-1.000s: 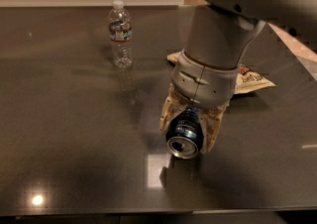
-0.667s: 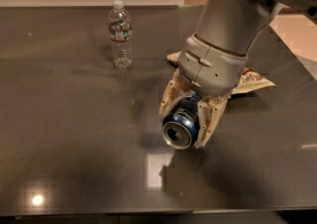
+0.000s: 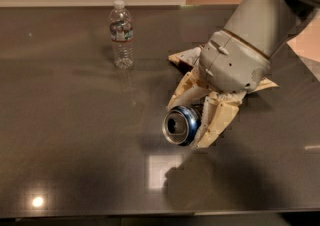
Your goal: Place pepsi can upright
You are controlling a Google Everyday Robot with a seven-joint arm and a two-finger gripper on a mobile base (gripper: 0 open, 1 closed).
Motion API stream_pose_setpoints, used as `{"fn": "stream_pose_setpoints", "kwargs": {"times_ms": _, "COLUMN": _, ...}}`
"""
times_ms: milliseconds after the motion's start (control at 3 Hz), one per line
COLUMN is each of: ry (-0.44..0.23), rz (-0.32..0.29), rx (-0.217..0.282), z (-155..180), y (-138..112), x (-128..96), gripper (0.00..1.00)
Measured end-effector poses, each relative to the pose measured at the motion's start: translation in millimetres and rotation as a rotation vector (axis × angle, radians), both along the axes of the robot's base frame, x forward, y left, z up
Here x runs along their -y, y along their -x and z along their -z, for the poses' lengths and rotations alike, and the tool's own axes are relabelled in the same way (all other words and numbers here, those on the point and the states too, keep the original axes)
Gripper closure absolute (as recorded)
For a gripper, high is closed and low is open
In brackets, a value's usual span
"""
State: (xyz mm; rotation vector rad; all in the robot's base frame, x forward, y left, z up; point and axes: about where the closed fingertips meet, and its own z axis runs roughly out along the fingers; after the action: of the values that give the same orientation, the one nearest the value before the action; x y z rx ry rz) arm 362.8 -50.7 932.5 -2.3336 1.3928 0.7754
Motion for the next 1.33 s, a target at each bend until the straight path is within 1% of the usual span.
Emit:
{"fn": "stream_pose_setpoints", "kwargs": {"times_ms": 333, "ry": -0.047, "rz": 0.108, "rx": -0.092, "z": -3.7, "y": 2.5, "x": 1.0, "gripper": 1.0}}
{"fn": "stream_pose_setpoints", "kwargs": {"times_ms": 667, "ry": -0.121, "rz": 0.195, "rx": -0.184, "z": -3.5, "y": 7.8, "x": 0.9, "gripper": 1.0}}
{"fn": "stream_pose_setpoints", "kwargs": {"times_ms": 1000, "ry": -0.349, "rz": 0.294, "rx": -0.342, "z": 3.8, "y": 4.4, "x": 0.6, "gripper": 1.0}}
{"fn": "stream_pose_setpoints", "kwargs": {"times_ms": 1333, "ry": -0.47, "rz": 0.306, "rx": -0.358, "z": 7.6, "y": -4.0, "x": -0.6, "gripper": 1.0}}
